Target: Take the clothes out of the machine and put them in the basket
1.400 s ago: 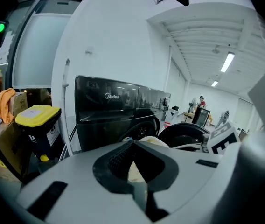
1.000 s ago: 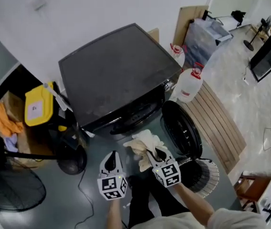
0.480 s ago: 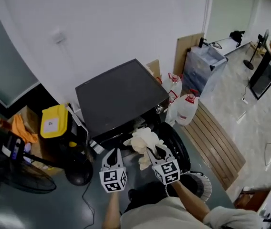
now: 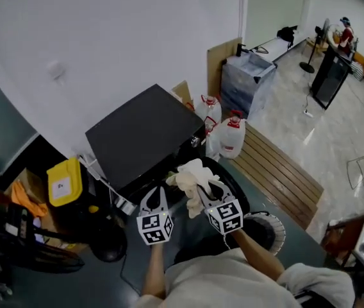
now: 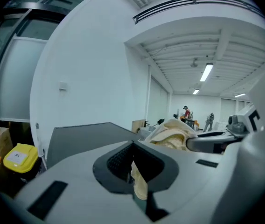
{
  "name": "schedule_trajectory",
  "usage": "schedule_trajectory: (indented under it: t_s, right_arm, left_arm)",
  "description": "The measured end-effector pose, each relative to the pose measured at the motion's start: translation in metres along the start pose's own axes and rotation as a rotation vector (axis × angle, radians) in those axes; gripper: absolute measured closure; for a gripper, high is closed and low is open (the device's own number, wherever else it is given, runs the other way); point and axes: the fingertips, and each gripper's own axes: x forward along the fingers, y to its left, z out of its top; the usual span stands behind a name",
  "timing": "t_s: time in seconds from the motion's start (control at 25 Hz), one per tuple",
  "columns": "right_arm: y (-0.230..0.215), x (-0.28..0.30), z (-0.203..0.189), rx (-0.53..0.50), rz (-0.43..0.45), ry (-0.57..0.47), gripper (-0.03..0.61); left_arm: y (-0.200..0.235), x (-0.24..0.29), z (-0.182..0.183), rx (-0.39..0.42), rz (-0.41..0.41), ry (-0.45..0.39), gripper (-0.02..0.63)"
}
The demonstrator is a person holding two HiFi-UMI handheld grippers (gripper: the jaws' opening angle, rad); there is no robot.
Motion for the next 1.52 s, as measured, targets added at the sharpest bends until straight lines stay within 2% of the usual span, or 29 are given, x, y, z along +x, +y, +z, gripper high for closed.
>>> schedule_trajectory:
  t_s: [0.24,0.44,0.6,0.92,1.12,1.2,1.36,1.52]
  right_arm:
    - [-0.006,-0.028,0.001,0.064,-0.212,-0.023,0.463]
    - [-0.004,-0.074,-0.008,0.131,-0.417,-0.056,0.463]
    - [-0.001,-0.133,-0.023,0.168,-0.592,-0.063,0.463]
    - [-0.020,-0.260,-0.058,0.229,-0.907,-0.053,0.462]
    - [-0.030,-0.326,-0.090,0.260,-1.040,-0.041,0.462]
    - [-0.039,-0.346,-0.101,0.263,-1.069,-0.032,0.462]
    - [-0.064,-0.382,-0.121,0.287,-1.081,-0.015,0.462]
    - [-0.083,-0.396,-0.157,0.347,-1.062,0.009,0.462]
  left_arm:
    - [-0.031,0.018,0.014,0.057,-0.237,0.008,0.595]
    - [-0.066,0.013,0.005,0.112,-0.445,0.036,0.595]
    - [-0.118,-0.002,-0.005,0.157,-0.627,0.061,0.595]
    - [-0.240,-0.033,-0.024,0.221,-0.921,0.087,0.595]
    - [-0.313,-0.050,-0.049,0.260,-1.051,0.109,0.595]
    - [-0.341,-0.054,-0.057,0.268,-1.082,0.117,0.595]
    - [-0.389,-0.061,-0.070,0.283,-1.094,0.140,0.595]
    - [-0.404,-0.060,-0.097,0.301,-1.061,0.199,0.595]
